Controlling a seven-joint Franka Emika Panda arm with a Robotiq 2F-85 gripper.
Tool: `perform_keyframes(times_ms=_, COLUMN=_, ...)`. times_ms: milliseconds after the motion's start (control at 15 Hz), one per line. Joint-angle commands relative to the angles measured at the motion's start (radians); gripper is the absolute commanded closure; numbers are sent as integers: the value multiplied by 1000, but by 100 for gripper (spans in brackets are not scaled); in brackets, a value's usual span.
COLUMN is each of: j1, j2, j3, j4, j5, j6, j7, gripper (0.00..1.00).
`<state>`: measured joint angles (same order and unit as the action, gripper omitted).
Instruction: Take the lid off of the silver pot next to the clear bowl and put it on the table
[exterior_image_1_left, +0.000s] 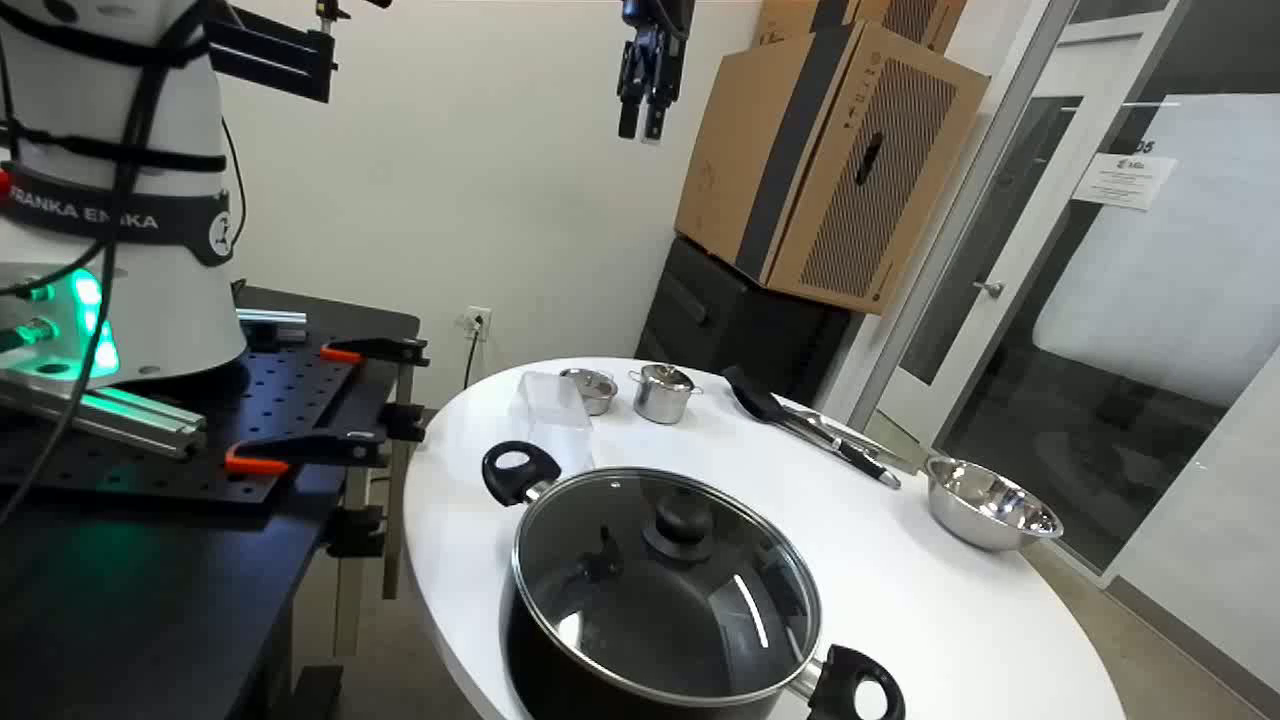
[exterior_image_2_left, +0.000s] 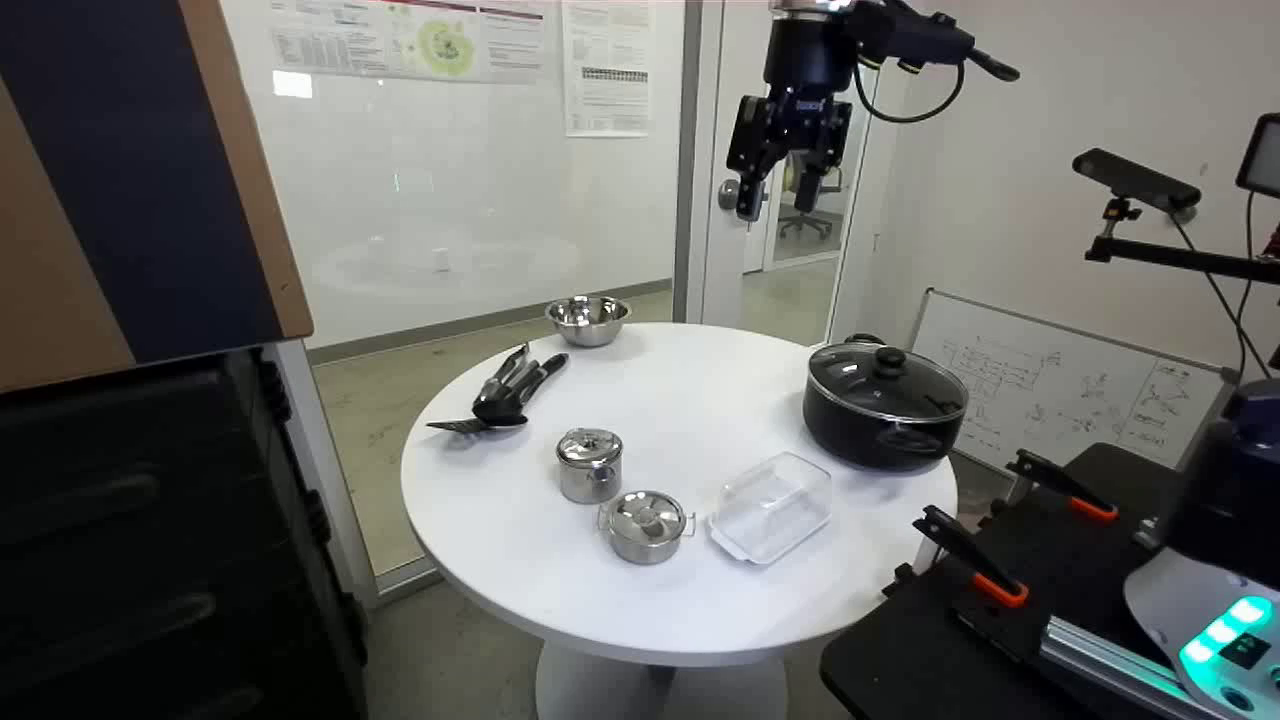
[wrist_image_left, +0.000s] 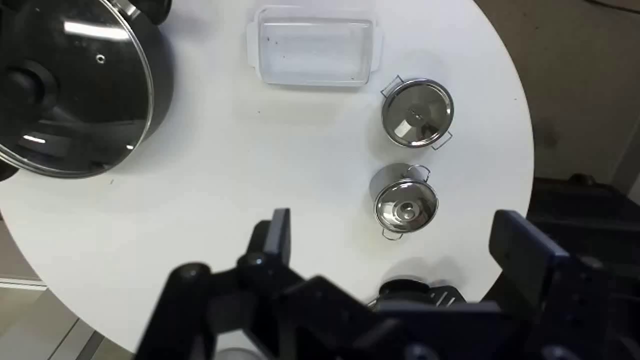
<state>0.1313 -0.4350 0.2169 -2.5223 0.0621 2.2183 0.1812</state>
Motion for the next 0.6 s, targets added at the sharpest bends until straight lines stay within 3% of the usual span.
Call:
perform_keyframes(times_ms=0, j1=9, j2=1, j3=-8, j4=2, j5=-5, j6=-2, j7=4, gripper=0)
perform_keyframes(times_ms=267, j1=39, j2=71, j3=-19, j4=40, j5=-61, j6=-22, j7=-182, gripper=0)
perform_keyframes(times_ms=533, j1=65, j2=177, j3=-13, j4=58, j5=-108, j6=43, j7=-323, gripper=0)
